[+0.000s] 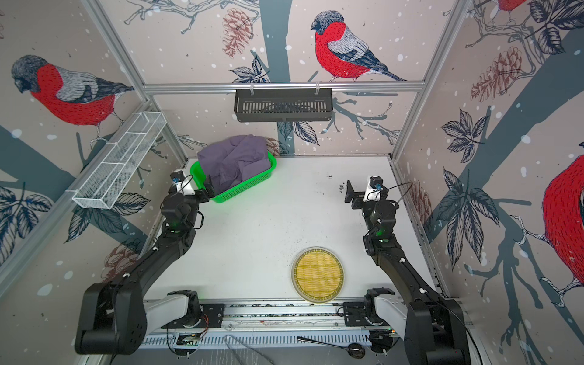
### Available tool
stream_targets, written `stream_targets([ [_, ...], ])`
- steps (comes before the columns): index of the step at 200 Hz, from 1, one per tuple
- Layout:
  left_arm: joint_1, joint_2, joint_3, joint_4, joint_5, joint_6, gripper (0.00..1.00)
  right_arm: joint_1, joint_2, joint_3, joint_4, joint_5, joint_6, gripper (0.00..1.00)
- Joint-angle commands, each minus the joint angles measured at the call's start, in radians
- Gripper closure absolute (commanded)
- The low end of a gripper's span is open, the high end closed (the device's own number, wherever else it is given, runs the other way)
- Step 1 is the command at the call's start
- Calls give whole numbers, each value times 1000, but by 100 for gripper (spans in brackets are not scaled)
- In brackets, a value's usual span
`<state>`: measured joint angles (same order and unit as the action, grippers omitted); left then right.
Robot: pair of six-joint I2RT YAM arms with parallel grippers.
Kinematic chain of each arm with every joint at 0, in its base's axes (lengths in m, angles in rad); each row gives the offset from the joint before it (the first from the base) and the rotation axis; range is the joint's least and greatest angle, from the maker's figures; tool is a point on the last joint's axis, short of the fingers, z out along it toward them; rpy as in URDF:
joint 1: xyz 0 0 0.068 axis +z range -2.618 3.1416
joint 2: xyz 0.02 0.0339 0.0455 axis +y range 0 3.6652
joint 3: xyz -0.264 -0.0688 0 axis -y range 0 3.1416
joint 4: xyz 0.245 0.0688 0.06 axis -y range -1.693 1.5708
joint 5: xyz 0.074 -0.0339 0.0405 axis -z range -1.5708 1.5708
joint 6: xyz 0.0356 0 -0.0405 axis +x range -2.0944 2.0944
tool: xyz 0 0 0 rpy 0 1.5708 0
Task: Fold and stack the trousers
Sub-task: 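Grasp the purple trousers in the green basket with left gripper while right arm advances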
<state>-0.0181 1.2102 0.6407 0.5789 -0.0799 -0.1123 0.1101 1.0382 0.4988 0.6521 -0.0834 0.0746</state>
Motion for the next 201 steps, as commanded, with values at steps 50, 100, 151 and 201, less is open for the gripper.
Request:
stream_targets([
  [50,-1,365,436,-476,234,102,2,135,176,319,-453,-212,-109,0],
  [100,0,715,830,-688,310,214,2,176,274,418,-544,-211,-117,0],
  [151,1,1051,1242,-913,378,200,2,176,298,426,-597,-172,-134,0],
  [201,-6,1192,1370,-906,512,111,2,156,304,411,-592,-174,-126,0],
])
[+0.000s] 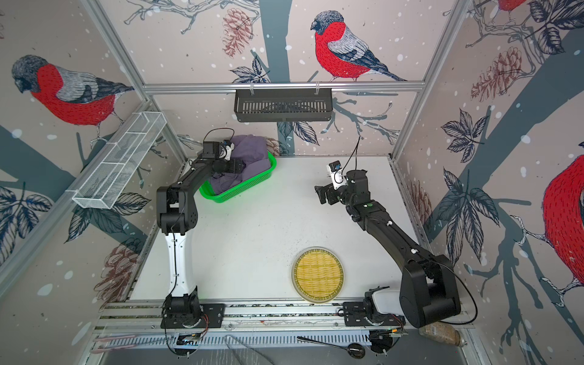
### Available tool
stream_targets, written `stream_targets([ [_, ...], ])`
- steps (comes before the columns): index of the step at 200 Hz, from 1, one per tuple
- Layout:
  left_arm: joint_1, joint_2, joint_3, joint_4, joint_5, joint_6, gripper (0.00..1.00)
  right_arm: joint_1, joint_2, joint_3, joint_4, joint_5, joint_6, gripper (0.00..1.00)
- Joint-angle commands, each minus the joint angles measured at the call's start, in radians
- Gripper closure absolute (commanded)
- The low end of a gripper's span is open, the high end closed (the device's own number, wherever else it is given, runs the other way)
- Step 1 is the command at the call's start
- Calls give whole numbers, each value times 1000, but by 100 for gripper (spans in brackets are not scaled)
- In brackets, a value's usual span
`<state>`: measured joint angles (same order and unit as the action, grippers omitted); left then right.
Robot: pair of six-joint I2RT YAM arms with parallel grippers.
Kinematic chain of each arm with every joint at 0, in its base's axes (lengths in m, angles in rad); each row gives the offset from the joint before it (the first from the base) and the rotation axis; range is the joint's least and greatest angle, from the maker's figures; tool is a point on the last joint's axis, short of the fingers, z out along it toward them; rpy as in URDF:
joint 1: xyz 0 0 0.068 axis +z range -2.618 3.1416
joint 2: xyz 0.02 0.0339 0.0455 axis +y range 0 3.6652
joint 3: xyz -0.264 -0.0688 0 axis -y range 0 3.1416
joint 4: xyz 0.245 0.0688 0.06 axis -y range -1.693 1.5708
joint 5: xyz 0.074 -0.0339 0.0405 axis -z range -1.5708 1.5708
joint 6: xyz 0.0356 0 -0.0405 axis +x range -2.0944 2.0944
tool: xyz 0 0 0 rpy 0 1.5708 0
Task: Fold and stack the trousers
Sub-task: 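Grasp the purple trousers in the green basket with left gripper while right arm advances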
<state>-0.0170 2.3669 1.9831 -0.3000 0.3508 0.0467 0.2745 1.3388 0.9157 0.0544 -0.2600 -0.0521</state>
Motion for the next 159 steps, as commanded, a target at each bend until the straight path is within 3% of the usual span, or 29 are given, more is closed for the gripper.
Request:
stream_targets([
  [1,-7,37,29,-27,80,-48,2,-10,4,-7,7,2,1,1],
  [47,-24,99,79,-44,71,-64,2,-31,4,-28,31,-37,13,0],
  [101,-69,239,285,-238,-144,-17,2,-36,23,-39,48,-70,24,1],
  [124,-75,283,340,-280,-156,-9,3,-36,32,-43,57,-77,32,0],
  [142,-80,299,356,-298,-180,-2,8,-37,44,-38,57,-83,39,0],
  [159,-80,319,369,-320,-194,-1,21,-37,51,-35,63,-93,47,0],
])
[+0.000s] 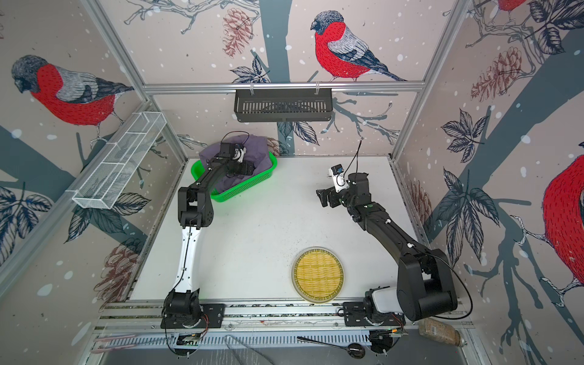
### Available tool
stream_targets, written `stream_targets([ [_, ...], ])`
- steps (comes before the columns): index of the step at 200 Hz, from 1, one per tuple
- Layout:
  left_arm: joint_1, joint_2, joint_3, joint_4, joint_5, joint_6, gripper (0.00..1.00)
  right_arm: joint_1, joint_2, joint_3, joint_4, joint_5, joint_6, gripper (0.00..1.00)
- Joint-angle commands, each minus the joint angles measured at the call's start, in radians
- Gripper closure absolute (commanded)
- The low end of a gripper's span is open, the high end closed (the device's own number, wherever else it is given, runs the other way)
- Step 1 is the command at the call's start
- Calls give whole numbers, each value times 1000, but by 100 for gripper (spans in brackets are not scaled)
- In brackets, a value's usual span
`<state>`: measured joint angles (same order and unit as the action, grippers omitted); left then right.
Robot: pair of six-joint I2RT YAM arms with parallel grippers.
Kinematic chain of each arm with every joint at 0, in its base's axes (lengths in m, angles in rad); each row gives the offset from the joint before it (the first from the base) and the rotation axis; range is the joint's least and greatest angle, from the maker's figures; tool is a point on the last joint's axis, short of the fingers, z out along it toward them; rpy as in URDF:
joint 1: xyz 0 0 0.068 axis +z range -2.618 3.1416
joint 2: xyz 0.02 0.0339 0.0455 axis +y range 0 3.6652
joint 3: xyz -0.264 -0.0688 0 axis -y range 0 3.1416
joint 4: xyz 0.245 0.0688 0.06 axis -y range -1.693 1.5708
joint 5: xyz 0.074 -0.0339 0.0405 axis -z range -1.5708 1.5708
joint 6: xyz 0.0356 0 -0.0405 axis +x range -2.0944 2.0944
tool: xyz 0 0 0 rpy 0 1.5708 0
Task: Fold and stack the trousers
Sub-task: 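Grasp the purple trousers in the green basket with left gripper while right arm advances, then lift the purple trousers up out of the green basket with the left gripper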
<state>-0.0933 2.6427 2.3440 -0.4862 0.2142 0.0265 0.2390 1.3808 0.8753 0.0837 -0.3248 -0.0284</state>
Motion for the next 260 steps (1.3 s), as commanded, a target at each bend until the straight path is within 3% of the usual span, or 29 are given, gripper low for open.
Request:
stream_targets([
  [1,-3,45,10,-135,-58,20,22,0,9,5,34,-29,24,0],
  [18,-4,65,25,-158,-61,24,39,-2,13,1,44,-33,31,0],
  [52,-2,61,51,-172,-58,22,100,-1,15,6,41,-36,34,0],
  [97,0,-73,51,-134,-50,-9,100,-10,-13,-11,51,-26,45,0],
  [164,-8,-435,-226,140,-102,-68,100,-26,-63,-36,66,-25,59,0],
  [207,-9,-784,-595,402,-107,-137,100,-30,-81,-52,82,-27,67,0],
  [260,-10,-1078,-703,400,-158,-143,100,-26,-89,-64,112,-50,84,0],
])
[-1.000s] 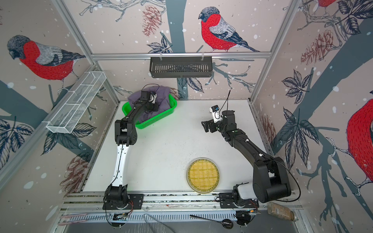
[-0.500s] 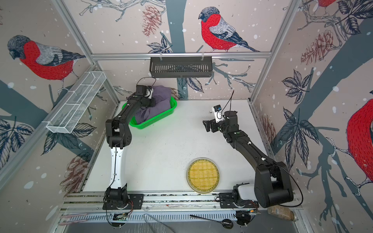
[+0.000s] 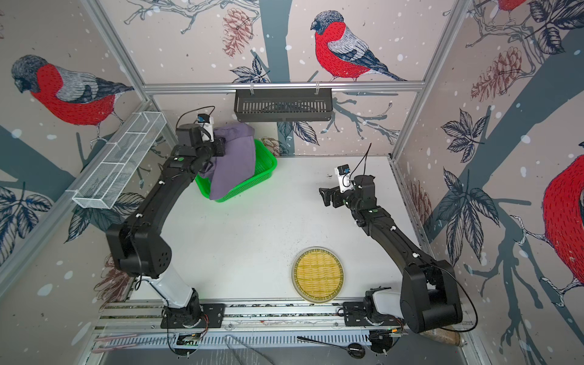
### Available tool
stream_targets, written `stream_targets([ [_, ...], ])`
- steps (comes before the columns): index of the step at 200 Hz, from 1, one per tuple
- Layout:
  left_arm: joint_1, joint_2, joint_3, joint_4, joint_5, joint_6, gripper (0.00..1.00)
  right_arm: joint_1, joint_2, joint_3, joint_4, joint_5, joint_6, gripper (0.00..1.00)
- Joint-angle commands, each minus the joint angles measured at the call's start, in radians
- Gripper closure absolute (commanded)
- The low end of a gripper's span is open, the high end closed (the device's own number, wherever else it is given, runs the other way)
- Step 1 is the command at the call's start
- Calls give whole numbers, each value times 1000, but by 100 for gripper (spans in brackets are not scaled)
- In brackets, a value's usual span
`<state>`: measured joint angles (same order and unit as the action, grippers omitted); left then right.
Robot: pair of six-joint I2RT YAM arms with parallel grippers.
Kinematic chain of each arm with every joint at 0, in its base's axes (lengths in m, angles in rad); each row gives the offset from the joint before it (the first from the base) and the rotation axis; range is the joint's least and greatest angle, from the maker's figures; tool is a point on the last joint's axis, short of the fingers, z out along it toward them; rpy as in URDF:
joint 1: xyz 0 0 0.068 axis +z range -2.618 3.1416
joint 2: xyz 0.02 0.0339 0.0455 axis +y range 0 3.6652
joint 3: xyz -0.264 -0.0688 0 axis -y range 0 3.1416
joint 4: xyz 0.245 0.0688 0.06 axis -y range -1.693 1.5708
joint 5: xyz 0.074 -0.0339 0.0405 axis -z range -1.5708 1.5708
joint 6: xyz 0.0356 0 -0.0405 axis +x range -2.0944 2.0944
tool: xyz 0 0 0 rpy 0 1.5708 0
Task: Fold and stack the trousers
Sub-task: 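Lift the purple trousers up out of the green basket with the left gripper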
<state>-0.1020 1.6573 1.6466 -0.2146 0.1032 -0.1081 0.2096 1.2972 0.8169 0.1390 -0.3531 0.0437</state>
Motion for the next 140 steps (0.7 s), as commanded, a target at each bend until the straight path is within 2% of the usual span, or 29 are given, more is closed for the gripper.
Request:
stream_targets([
  [1,-1,-96,-6,126,-48,-7,100,3,-6,-5,57,-22,13,0],
  [38,-6,-204,98,22,-10,1,100,20,2,-6,77,-30,18,0],
  [54,-49,-238,168,-35,-16,39,100,28,3,-7,84,-27,18,0],
  [79,-174,-280,278,-87,-54,110,100,35,7,-9,94,-24,19,0],
  [109,-387,-297,435,-136,-159,227,100,42,3,-11,99,-12,19,0],
  [140,-502,-287,534,-169,-158,249,100,43,-10,-20,107,1,24,0],
])
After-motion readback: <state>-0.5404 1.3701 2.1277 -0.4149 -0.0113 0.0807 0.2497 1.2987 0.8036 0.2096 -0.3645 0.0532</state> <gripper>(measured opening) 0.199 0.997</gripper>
